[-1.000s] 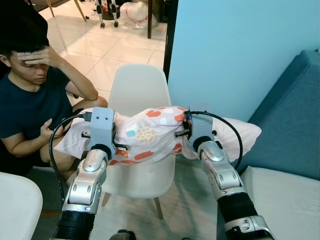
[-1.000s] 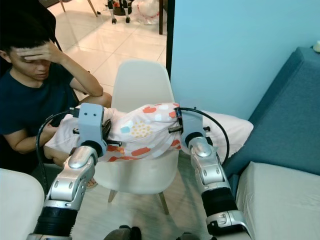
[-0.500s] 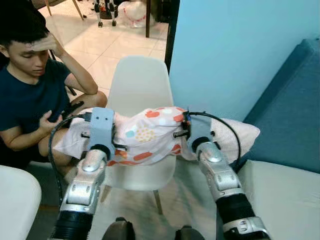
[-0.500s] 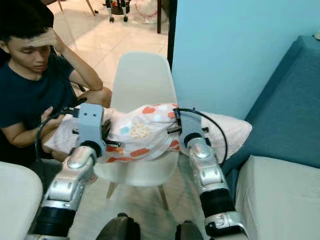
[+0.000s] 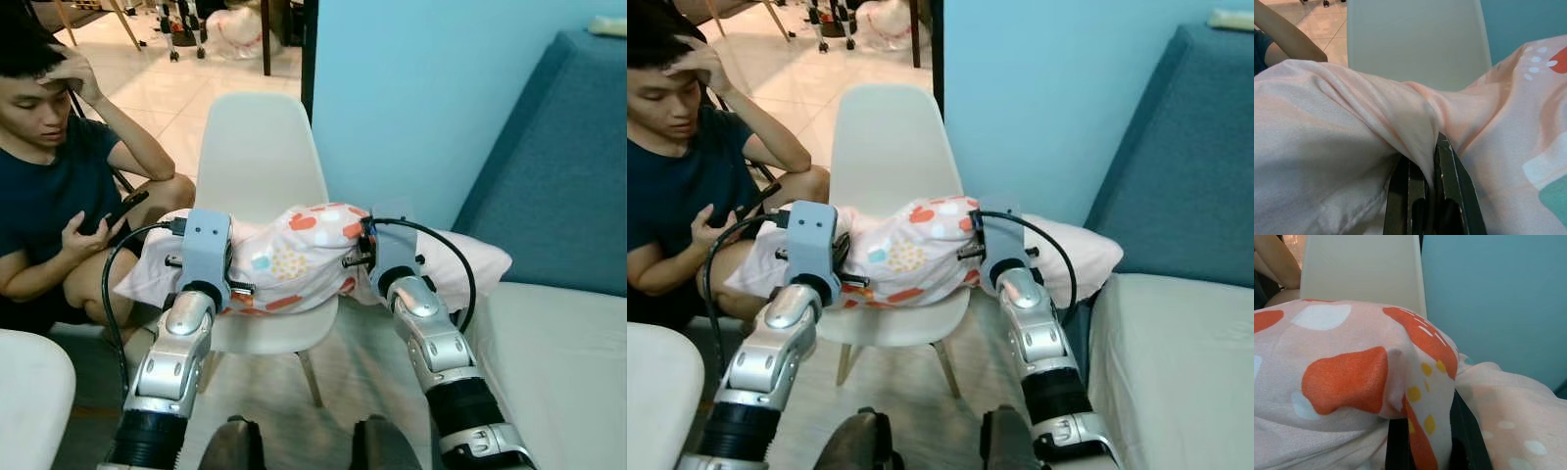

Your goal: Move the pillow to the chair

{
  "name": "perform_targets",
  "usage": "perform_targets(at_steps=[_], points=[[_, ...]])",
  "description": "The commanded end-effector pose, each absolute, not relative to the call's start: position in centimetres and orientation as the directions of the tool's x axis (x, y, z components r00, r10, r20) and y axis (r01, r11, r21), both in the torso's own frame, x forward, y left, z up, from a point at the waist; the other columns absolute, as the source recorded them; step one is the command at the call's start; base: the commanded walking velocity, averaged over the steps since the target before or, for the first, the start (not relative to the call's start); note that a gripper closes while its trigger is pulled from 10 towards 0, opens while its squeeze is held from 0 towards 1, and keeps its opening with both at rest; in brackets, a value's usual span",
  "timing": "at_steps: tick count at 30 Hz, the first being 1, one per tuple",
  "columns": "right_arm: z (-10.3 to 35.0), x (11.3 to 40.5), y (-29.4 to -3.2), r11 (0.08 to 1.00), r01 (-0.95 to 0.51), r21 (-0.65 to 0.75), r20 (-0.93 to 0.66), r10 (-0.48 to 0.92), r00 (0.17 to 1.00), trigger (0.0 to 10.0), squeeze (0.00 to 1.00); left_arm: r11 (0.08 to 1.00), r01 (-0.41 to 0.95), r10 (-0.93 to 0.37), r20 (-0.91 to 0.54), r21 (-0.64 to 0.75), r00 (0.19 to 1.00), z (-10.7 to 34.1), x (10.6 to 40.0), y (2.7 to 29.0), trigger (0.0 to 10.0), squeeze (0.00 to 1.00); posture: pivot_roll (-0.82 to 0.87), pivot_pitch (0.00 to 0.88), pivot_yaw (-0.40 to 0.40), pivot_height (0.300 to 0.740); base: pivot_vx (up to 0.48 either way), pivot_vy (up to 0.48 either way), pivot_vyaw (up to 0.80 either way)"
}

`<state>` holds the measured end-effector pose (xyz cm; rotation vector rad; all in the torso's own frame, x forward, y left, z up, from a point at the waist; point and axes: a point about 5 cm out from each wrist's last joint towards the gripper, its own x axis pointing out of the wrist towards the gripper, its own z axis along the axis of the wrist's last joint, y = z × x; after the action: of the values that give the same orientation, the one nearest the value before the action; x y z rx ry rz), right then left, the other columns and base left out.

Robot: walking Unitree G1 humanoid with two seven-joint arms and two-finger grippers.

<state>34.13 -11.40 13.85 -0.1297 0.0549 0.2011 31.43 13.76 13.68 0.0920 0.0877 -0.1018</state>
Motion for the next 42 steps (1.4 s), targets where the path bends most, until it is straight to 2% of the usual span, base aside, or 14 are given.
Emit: perform_targets(at_steps=[1, 22, 27, 32, 34, 35, 38, 42], points=[[15.4, 34.2, -10.3, 0.965, -0.232, -0.121, 0.015, 0.235, 0.972, 10.0, 0.00, 0.984, 0.146, -0.138, -0.083, 0.102, 0.987, 13.8, 31.5, 13.1, 10.0, 0.00, 0.02, 0.103, 0.007, 0.636, 0.000, 0.000, 0.00], [16.8, 35.5, -9.2, 0.954, -0.281, -0.106, 0.047, 0.287, 0.957, 10.0, 0.00, 0.987, 0.092, -0.083, -0.068, 0.134, 0.994, 14.1, 32.2, 14.2, 10.0, 0.00, 0.01, 0.139, -0.025, 0.616, 0.000, 0.000, 0.00], [18.3, 36.9, -8.6, 0.939, -0.307, -0.152, 0.076, 0.321, 0.944, 10.0, 0.00, 0.974, 0.085, -0.081, -0.027, 0.209, 0.996, 15.2, 34.0, 14.9, 10.0, 0.00, 0.01, 0.159, -0.030, 0.616, 0.000, 0.000, 0.00], [20.7, 38.0, -8.6, 0.939, -0.311, -0.144, 0.130, 0.330, 0.935, 10.0, 0.00, 0.962, 0.113, -0.123, 0.028, 0.248, 0.992, 17.6, 35.7, 15.3, 10.0, 0.00, 0.01, 0.169, -0.035, 0.607, 0.000, 0.000, 0.00], [23.2, 38.5, -8.4, 0.935, -0.321, -0.147, 0.202, 0.346, 0.916, 10.0, 0.00, 0.943, 0.113, -0.153, 0.107, 0.313, 0.982, 20.7, 37.1, 15.8, 10.0, 0.00, 0.01, 0.172, -0.034, 0.602, 0.000, 0.000, 0.00], [23.2, 38.5, -8.4, 0.935, -0.321, -0.147, 0.202, 0.346, 0.916, 10.0, 0.00, 0.943, 0.113, -0.153, 0.107, 0.313, 0.982, 20.7, 37.1, 15.8, 10.0, 0.00, 0.01, 0.172, -0.034, 0.602, 0.000, 0.000, 0.00], [25.3, 39.0, -8.1, 0.932, -0.321, -0.166, 0.267, 0.356, 0.896, 10.0, 0.00, 0.921, 0.074, -0.158, 0.195, 0.381, 0.968, 24.1, 38.4, 16.4, 10.0, 0.00, 0.01, 0.178, -0.042, 0.602, 0.000, 0.000, 0.00], [27.1, 39.5, -7.8, 0.932, -0.316, -0.178, 0.311, 0.358, 0.881, 10.0, 0.00, 0.896, 0.031, -0.153, 0.242, 0.442, 0.958, 26.3, 39.5, 17.1, 10.0, 0.00, 0.01, 0.178, -0.047, 0.602, 0.000, 0.000, 0.00]])
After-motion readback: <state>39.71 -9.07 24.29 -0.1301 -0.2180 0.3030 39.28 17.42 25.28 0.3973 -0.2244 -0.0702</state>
